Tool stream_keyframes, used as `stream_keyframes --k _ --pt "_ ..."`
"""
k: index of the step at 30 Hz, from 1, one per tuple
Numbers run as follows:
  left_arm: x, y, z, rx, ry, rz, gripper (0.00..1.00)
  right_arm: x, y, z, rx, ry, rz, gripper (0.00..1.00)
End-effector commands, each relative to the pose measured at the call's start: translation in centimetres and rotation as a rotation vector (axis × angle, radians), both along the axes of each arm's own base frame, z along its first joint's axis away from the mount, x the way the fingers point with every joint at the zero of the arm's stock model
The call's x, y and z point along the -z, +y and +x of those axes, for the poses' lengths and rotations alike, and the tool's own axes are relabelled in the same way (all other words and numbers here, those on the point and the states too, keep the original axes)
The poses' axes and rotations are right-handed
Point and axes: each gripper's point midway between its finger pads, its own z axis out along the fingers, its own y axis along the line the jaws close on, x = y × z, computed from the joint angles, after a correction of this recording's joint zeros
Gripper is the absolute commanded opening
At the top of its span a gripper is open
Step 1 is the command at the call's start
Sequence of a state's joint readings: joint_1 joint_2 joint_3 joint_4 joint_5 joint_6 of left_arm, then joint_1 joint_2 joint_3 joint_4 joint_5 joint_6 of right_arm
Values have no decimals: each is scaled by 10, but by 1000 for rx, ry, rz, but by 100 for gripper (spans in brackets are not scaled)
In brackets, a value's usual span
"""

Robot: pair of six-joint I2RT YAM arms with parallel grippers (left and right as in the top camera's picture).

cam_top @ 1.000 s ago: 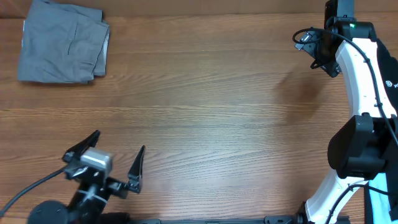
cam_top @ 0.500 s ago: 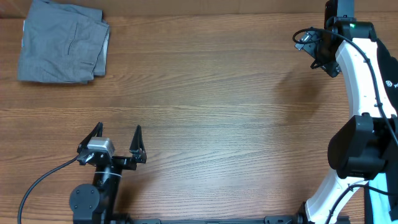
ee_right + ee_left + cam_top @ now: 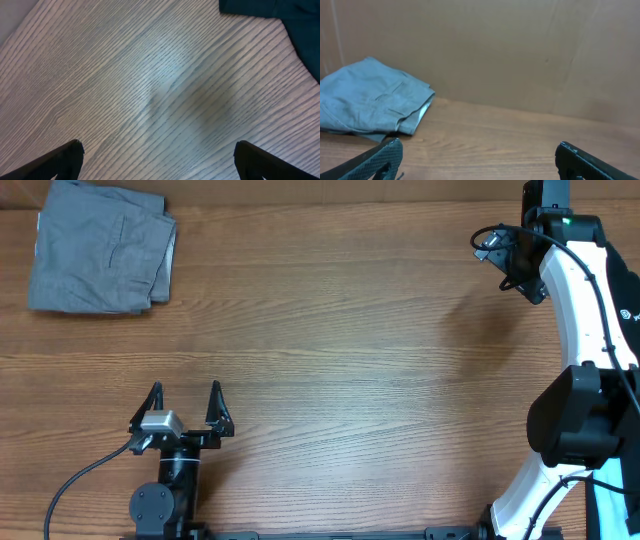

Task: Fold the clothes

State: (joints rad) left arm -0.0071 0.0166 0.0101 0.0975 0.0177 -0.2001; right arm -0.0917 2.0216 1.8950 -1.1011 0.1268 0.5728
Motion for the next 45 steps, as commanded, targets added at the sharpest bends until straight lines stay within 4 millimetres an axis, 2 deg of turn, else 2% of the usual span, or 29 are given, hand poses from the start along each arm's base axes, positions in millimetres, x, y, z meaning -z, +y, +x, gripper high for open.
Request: stream_keyframes --k 1,7,45 --pt "3 -6 -1 22 2 110 100 -15 -1 3 5 -37 -2 100" --pt "43 -6 0 32 162 136 100 -15 -1 3 5 -37 -1 100" --pt "42 -6 0 29 159 135 100 -13 0 3 4 -34 -1 100"
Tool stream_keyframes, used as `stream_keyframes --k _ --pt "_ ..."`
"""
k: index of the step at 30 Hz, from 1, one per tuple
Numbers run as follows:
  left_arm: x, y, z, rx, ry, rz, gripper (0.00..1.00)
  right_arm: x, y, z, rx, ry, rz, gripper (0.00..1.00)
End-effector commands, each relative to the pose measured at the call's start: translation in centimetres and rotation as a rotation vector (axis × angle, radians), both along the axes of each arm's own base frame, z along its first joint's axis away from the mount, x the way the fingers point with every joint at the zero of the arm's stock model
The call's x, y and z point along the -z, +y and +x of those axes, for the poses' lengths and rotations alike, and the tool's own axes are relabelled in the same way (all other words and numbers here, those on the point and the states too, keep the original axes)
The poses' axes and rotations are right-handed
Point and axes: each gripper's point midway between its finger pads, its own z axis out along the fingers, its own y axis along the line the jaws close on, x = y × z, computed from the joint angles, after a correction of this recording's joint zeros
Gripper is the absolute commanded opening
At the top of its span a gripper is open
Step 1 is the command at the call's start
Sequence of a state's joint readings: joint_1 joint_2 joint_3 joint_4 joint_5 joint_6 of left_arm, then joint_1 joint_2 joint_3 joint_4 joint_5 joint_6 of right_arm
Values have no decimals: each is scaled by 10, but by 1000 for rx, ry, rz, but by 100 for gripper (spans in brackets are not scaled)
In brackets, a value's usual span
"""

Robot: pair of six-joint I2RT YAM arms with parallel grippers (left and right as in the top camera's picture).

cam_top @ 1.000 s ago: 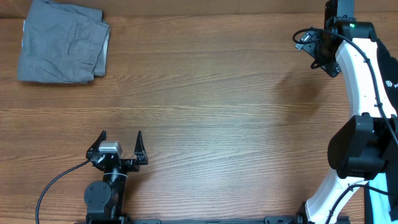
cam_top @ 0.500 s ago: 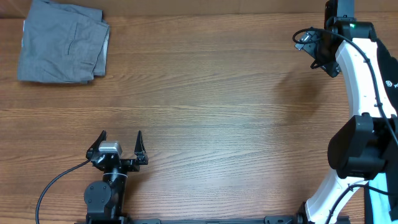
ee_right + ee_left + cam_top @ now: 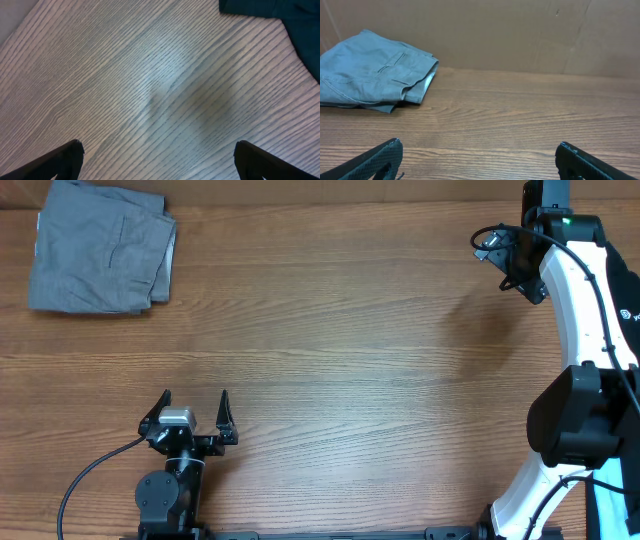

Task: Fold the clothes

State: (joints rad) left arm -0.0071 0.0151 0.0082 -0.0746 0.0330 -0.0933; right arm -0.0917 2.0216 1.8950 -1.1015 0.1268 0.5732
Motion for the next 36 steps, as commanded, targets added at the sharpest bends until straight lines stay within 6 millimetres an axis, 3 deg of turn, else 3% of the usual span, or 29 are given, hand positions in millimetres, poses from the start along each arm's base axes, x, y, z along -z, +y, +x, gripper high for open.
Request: stream_keyframes --k 1,8,17,22,28,33,36 --pt "-1 -3 0 17 -9 26 100 -15 0 3 4 -38 -2 100" --pt "-1 -3 0 17 -9 26 100 -51 2 -3 3 -112 -43 100" --pt "-1 -3 0 17 -9 26 100 -143 18 -33 -16 -304 -95 100" --pt "-1 -3 0 17 -9 26 100 -180 22 -58 -19 -396 -109 100" --pt "-1 -3 0 17 -9 26 100 -179 26 -84 -18 -422 -140 100" --pt "-1 -3 0 17 -9 26 100 -152 26 -101 -14 -483 -139 100" --pt "-1 -3 0 17 -9 26 100 -125 25 -119 -9 -548 -139 100"
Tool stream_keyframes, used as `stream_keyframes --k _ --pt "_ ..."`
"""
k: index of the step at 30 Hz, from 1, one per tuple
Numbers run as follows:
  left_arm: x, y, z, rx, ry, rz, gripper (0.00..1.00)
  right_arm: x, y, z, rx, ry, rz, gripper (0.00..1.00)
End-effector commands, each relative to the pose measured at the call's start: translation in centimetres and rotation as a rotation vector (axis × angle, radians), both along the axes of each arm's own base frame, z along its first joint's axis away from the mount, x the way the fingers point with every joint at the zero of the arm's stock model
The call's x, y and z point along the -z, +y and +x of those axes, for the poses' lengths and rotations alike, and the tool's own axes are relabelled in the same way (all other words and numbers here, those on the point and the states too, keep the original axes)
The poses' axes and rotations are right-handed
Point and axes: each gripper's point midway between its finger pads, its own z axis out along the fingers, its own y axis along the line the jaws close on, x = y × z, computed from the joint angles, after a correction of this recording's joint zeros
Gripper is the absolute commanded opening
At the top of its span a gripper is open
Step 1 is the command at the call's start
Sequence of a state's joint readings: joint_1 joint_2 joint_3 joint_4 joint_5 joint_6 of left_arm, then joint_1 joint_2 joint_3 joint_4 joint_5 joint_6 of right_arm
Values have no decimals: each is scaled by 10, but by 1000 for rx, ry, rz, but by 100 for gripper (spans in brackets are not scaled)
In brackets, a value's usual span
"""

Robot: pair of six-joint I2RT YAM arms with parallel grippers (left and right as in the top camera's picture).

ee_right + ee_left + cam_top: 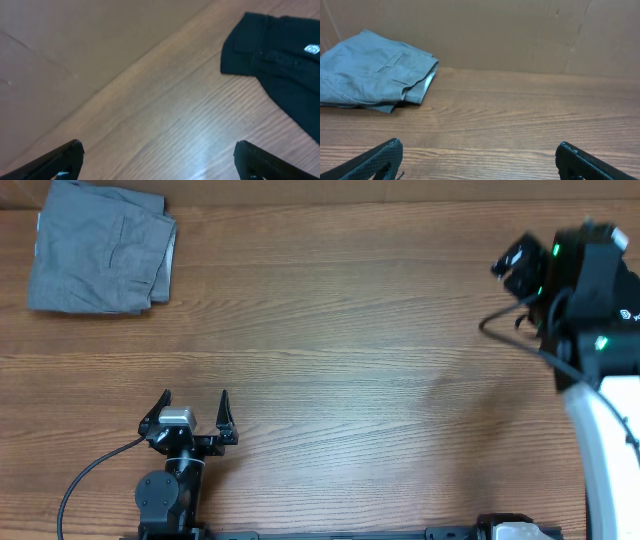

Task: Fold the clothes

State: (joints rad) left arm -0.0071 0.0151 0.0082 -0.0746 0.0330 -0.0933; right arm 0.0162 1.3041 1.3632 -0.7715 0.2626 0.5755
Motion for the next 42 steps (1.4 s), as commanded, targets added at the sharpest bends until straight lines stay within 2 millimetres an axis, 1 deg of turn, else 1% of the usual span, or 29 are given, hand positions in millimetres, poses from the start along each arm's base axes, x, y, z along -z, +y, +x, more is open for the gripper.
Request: stream_keyframes --k 1,8,12,13,16,18,21,26,32,37,40,42 --pt "-1 -3 0 17 -9 26 100 24 -2 -30 10 -51 -7 100" --pt "-1 -3 0 17 -9 26 100 81 -2 -80 8 -183 -2 100" --pt "-1 -3 0 17 -9 26 100 106 0 -102 -6 -278 9 100" --pt "-1 -3 0 17 -9 26 100 110 2 -106 -16 -304 15 100" --pt "-1 -3 0 17 -9 26 100 110 3 -114 -23 -421 19 100" --pt "-1 -3 0 17 -9 26 100 112 3 -119 -23 -454 19 100" --pt "-1 -3 0 17 -9 26 100 117 3 -125 -23 -475 19 100" --pt "-1 -3 0 17 -9 26 100 118 7 -129 -49 -505 30 100" --pt "-1 -3 0 17 -9 26 100 124 9 -133 -58 -483 34 100" --pt "-1 -3 0 17 -9 26 100 118 11 -137 -79 -504 14 100" --pt "-1 -3 0 17 -9 26 100 110 19 -138 -160 -526 -50 100" --pt "-1 -3 0 17 -9 26 100 107 21 -139 -181 -537 -68 100"
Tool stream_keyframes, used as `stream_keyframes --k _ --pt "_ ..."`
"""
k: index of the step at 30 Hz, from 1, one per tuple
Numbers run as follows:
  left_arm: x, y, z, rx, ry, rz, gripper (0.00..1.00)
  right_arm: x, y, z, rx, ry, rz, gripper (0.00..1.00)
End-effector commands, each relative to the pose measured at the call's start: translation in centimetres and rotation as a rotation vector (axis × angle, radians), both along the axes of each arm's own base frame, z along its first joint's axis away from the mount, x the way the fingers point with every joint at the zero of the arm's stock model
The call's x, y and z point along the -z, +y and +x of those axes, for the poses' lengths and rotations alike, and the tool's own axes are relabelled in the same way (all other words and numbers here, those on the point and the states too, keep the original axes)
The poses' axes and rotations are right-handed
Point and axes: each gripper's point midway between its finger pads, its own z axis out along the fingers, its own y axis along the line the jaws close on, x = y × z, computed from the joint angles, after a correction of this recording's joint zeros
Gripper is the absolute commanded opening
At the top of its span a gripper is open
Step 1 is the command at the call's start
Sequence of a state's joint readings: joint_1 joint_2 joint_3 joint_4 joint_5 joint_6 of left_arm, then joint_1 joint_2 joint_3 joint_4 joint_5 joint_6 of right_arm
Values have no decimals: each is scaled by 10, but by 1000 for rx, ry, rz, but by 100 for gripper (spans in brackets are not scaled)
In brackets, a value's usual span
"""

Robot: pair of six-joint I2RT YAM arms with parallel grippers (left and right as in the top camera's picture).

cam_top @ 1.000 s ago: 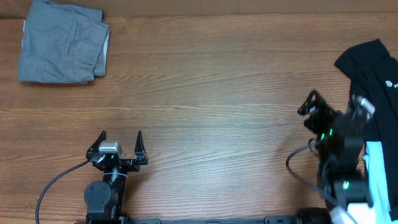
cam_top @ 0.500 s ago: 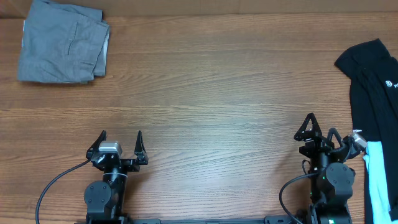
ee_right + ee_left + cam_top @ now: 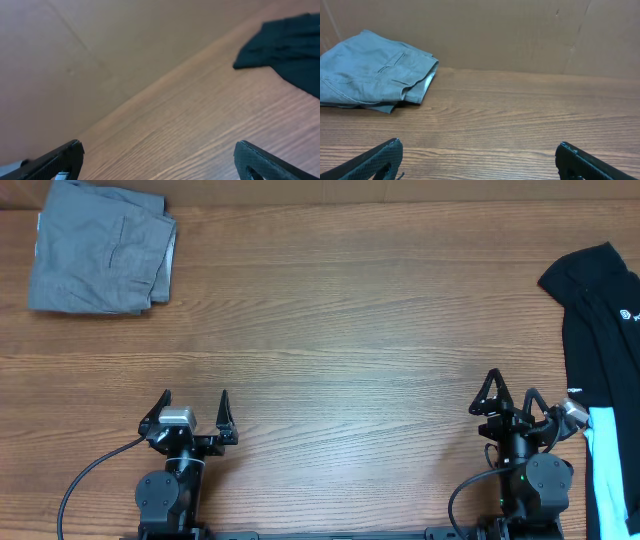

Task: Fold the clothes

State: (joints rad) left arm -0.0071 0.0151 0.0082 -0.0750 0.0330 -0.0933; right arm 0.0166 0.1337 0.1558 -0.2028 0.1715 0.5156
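Folded grey trousers point(image 3: 100, 247) lie at the table's far left corner, also in the left wrist view point(image 3: 372, 77). A black garment point(image 3: 603, 330) with a white logo and a pale stripe lies spread along the right edge, its top showing in the right wrist view point(image 3: 285, 42). My left gripper point(image 3: 194, 402) rests open near the front left edge, nothing between its fingers. My right gripper point(image 3: 510, 388) sits open near the front right, just left of the black garment, holding nothing.
The wooden table point(image 3: 340, 340) stretches between the two garments. A brown cardboard wall point(image 3: 485, 30) stands behind the far edge. Cables trail from both arm bases at the front edge.
My right arm has come back from the far right, above the black garment, down to the front right edge; the black garment now shows uncovered in the overhead view. The left arm stayed still.
The right arm first reached over the far right corner, looking straight down at the table beside the black garment, and held there. The left gripper drew back a little toward the front edge. Then the right arm was raised over the garment, and now rests low at the front right.
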Motion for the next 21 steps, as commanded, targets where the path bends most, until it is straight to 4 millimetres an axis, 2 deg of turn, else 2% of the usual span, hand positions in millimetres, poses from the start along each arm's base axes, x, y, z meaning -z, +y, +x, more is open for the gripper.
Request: stream_keyframes --k 1,15,21 --pt "-1 -3 0 17 -9 26 100 -6 8 -1 -55 -26 -72 100" --pt "-1 -3 0 17 -9 26 100 0 17 2 -103 -151 -71 100" --pt "-1 -3 0 17 -9 26 100 -1 18 2 -108 -154 -94 100"
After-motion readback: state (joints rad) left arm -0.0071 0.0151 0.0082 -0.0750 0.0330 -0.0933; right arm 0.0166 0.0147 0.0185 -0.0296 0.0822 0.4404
